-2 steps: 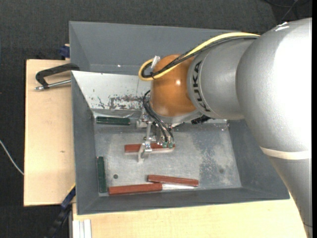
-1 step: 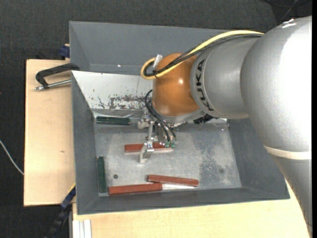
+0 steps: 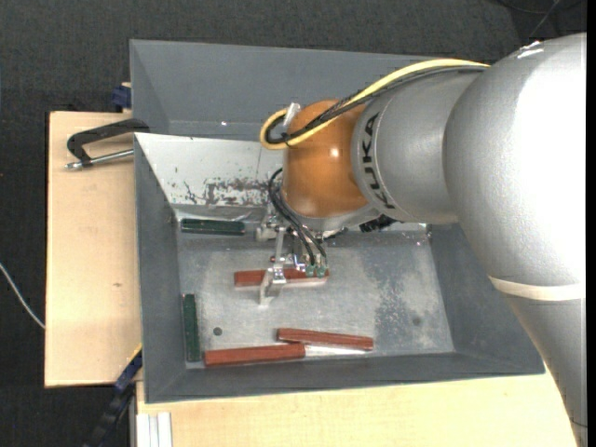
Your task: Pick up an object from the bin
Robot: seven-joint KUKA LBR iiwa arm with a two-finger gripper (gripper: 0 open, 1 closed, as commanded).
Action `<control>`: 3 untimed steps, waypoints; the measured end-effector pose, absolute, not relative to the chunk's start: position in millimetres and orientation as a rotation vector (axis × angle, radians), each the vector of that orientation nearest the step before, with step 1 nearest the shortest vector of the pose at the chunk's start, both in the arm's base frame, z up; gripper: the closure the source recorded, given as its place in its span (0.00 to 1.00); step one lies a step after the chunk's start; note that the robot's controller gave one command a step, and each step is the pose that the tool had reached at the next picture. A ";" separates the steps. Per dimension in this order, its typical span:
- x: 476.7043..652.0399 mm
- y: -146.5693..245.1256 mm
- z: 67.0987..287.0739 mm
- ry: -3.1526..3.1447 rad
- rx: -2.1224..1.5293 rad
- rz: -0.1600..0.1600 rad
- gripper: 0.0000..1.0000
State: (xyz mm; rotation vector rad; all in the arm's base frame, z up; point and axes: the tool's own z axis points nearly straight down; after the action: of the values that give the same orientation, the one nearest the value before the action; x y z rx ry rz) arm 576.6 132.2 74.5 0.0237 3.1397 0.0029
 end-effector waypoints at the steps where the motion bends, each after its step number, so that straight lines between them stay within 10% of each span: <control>1: 572.8 132.6 75.0 3.132 0.083 0.001 0.00; 2: 577.8 135.1 79.0 3.142 0.022 0.006 1.00; 3: 577.9 135.0 79.0 3.142 0.022 0.006 1.00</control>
Offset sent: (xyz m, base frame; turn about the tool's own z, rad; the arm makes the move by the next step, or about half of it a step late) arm 0.0000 0.0000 0.0000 0.0000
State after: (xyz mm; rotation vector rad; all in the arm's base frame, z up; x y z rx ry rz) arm 577.9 135.0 79.0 0.0216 3.1419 0.0065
